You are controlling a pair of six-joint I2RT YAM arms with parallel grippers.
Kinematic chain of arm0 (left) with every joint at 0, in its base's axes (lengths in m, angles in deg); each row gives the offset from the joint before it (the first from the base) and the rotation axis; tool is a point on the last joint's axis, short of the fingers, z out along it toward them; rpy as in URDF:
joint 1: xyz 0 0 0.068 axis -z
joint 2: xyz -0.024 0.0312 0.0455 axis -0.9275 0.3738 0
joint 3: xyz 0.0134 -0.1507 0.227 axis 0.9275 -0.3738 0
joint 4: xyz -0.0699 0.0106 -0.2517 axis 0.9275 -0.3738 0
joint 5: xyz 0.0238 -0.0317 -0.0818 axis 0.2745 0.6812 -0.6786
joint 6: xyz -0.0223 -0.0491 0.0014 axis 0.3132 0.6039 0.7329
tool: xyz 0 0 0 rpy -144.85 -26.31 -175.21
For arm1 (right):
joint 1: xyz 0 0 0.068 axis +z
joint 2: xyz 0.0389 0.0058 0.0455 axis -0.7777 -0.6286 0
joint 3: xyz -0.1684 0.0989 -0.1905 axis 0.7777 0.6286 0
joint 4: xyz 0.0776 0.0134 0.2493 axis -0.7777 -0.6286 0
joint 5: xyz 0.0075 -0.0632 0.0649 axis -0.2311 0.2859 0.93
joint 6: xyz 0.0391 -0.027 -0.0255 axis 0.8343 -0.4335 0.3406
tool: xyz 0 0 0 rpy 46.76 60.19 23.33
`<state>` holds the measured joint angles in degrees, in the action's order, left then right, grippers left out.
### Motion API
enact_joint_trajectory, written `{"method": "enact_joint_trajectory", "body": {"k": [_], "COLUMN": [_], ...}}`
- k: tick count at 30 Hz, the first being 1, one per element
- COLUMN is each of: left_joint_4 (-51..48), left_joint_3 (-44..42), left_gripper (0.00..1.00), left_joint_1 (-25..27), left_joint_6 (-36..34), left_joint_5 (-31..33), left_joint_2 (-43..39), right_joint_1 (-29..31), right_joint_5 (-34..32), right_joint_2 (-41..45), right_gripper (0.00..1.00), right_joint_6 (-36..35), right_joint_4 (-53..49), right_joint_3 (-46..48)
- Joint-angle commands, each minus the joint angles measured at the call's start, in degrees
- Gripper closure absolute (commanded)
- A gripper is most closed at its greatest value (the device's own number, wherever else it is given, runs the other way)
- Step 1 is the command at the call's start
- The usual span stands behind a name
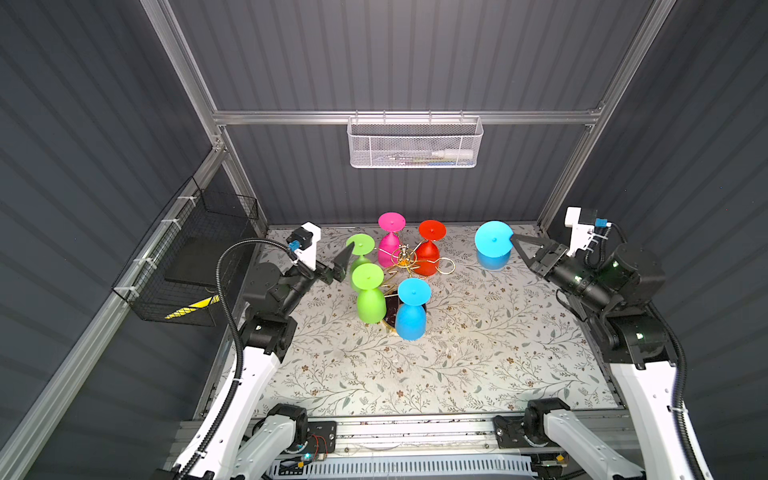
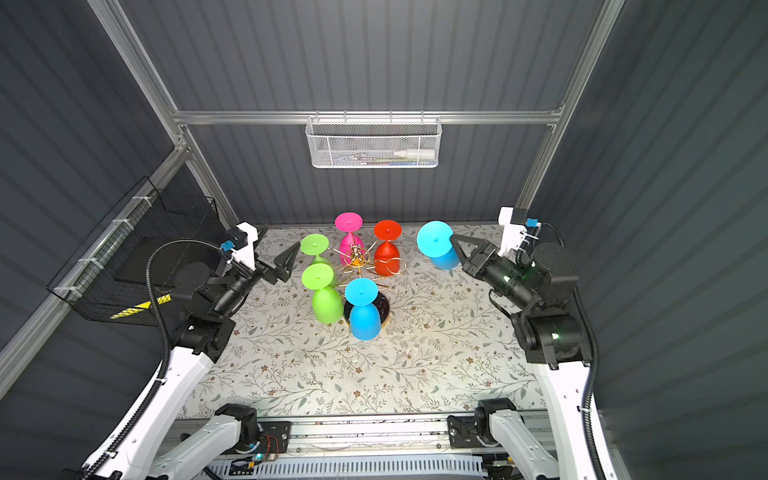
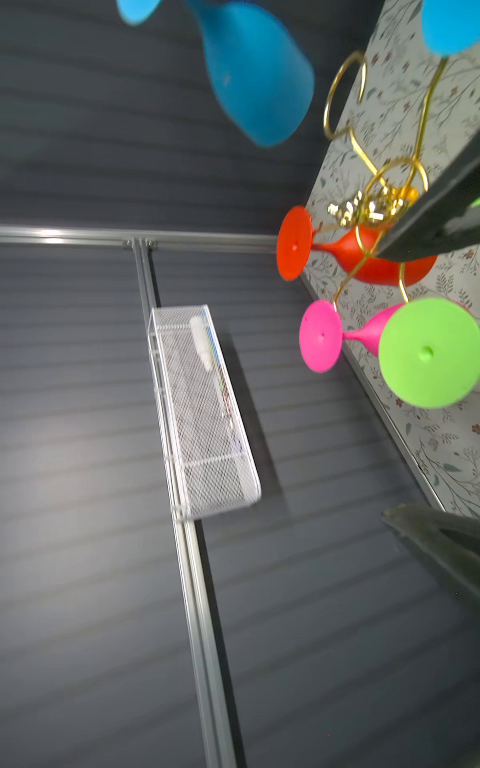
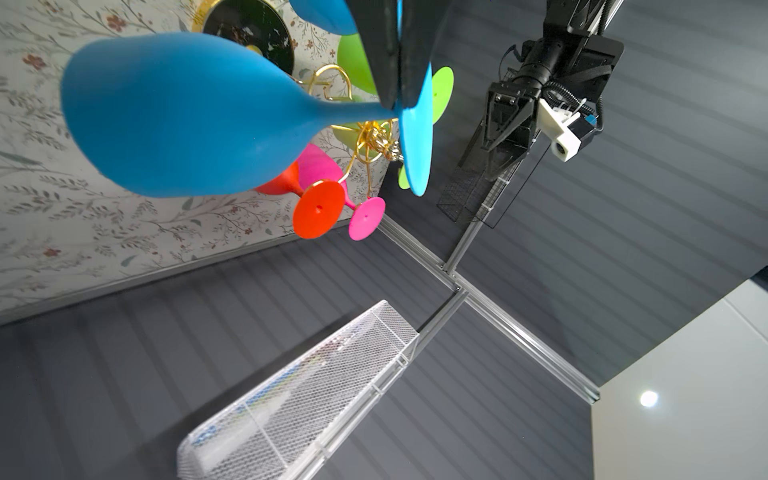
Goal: Take the wine glass off the wine glass rack
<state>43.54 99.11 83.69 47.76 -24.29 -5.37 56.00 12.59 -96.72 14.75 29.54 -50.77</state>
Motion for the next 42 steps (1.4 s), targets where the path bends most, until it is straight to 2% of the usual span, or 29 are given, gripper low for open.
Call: {"method": "enact_joint_trajectory", "body": {"k": [1, 7, 16, 25, 42], "left_joint_4": [3.2, 6.3, 11.1, 15.0, 22.8], "left_joint_3": [3.5, 6.8, 11.6, 13.3, 12.7], "left_gripper": [0.08, 0.08, 0.07, 0.06, 0.01], "left_joint_1": [4.6, 14.3, 21.4, 22.4, 22.6], "left_joint_6": [-3.0, -7.7, -10.4, -11.2, -10.8], "left_joint_5": [-5.1, -3.6, -4.4, -3.7, -3.3], "left_joint_2": [3.0, 10.1, 19.6, 23.3, 25.7], "right_joint_1": [-0.1, 1.6, 9.9, 14.4, 16.5], "right_joint_5": [7.0, 13.5, 14.6, 15.9, 17.2], "right_joint_2": [-1.5, -4.6, -9.0, -10.8, -12.4], "right_gripper": [1.00, 1.00, 1.00, 1.00, 1.00], "right_joint_6": [0.4, 3.7, 2.5, 6.8, 16.0], "right_joint_4": [6.9, 13.8, 14.3, 19.4, 27.9], "right_joint_3": [-2.7, -6.0, -10.4, -8.5, -5.3]}}
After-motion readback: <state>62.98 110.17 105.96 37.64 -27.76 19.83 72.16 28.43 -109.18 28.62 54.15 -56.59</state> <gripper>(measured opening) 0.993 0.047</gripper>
